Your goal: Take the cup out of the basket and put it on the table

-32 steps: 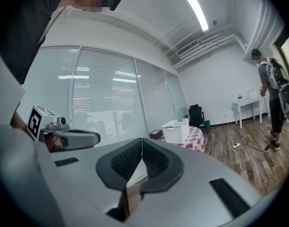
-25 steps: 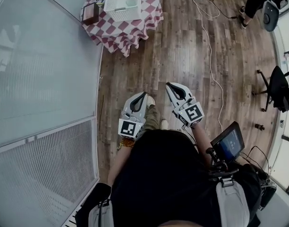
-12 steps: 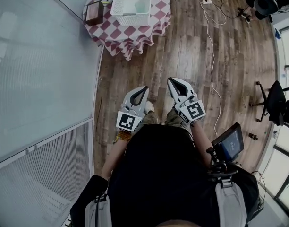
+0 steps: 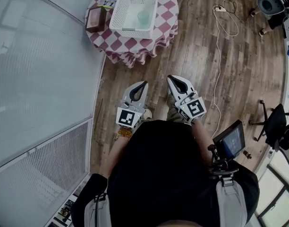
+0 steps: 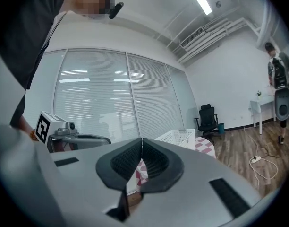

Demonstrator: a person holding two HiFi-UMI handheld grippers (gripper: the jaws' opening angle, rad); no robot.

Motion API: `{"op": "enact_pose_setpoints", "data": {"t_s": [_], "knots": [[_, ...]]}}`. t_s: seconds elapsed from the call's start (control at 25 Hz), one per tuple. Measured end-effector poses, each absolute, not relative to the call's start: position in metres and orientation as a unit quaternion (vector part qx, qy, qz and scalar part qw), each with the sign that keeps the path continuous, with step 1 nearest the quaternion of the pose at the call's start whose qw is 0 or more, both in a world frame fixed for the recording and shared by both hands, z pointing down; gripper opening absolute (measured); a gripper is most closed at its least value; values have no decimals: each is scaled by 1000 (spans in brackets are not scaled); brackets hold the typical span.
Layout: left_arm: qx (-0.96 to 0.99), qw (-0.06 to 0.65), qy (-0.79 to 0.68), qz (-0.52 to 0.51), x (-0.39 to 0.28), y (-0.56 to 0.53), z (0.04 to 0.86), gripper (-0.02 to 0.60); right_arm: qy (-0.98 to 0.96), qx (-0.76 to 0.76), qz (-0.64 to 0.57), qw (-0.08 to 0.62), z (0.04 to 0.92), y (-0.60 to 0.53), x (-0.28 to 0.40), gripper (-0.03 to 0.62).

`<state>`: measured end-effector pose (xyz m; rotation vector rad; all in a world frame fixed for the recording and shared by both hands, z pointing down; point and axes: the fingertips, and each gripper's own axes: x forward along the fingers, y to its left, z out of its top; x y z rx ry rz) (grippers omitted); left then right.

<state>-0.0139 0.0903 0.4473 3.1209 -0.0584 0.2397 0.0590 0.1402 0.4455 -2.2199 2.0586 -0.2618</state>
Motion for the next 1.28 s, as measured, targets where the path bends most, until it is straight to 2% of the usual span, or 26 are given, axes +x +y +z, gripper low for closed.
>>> {"op": "enact_pose_setpoints", "data": {"t_s": [0.24,0.44,0.76,1.04,1.2,1.28], "knots": [[995,12,-72,71,68,74,427,6,707,-700,-92,39,444,104,172,12],[987,29,-148,58,81,51,424,6,739,-667,-92,4,453,64,224,12],[965,52,-244,80,45,-5,454,6,772,-625,-87,-76,455,-37,245,12],[962,68,-262,39,63,-102,452,6,796,-574,-85,-173,461,-126,237,14],[956,105,-272,-16,78,-162,436,6,821,-509,-103,-239,476,-169,237,15],[955,95,-279,-31,77,-185,429,6,823,-486,-112,-270,486,-191,236,17]]}}
